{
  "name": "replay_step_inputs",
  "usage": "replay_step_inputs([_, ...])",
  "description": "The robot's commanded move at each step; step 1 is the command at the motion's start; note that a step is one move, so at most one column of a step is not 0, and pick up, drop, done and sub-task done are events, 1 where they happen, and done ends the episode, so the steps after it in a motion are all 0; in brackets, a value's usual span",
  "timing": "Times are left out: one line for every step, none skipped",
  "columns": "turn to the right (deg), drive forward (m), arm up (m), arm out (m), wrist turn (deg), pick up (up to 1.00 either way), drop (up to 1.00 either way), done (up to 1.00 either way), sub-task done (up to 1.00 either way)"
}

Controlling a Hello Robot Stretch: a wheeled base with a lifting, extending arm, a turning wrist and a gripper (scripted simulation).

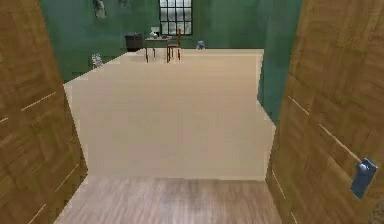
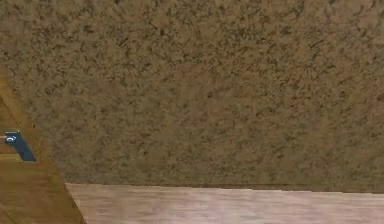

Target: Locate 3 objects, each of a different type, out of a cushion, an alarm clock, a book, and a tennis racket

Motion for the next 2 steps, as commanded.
replay_step_inputs([0.0, 1.0, 0.0, 0.0, 0.0, 0.0, 0.0, 0.0, 0.0])
replay_step_inputs([0.0, 1.0, 0.0, 0.0, 0.0, 0.0, 0.0, 0.0, 0.0])
